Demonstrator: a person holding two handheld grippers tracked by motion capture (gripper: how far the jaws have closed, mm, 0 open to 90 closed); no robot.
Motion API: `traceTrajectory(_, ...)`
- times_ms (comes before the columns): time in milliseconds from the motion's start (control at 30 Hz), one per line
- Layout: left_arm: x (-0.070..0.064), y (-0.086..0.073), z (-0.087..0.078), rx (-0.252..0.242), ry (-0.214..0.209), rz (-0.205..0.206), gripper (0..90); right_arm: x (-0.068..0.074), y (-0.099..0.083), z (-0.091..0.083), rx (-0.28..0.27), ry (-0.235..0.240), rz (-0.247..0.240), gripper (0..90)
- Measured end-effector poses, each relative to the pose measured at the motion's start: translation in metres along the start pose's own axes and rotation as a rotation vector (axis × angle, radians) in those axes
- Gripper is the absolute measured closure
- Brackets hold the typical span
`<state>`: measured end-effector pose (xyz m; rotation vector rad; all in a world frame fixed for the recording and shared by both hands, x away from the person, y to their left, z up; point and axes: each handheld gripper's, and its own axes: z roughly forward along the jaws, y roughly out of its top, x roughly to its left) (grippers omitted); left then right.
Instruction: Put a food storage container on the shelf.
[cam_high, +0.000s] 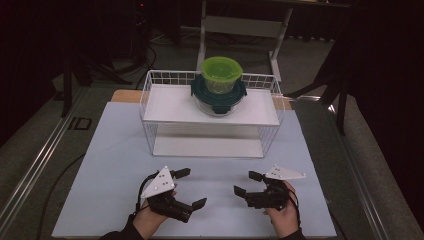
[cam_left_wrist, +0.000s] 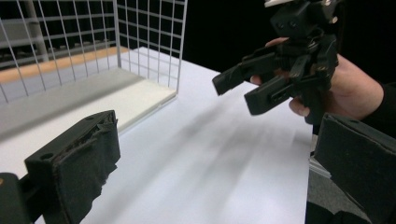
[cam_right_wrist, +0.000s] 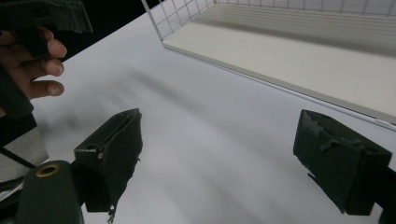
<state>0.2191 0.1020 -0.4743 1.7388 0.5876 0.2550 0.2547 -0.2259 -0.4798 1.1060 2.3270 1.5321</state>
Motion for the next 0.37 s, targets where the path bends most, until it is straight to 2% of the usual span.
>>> traceTrajectory(100,0.001,-0.005,-0.001,0.006,0.013,0.013,0.0,-0.001,-0.004,-0.004,-0.002,-0.03,-0.023,15.0)
traceTrajectory(367,0.002,-0.013,0.002,0.025,0.013,0.015,0.0,-0.009,-0.009,-0.01,-0.03,-0.048,0.003,15.0)
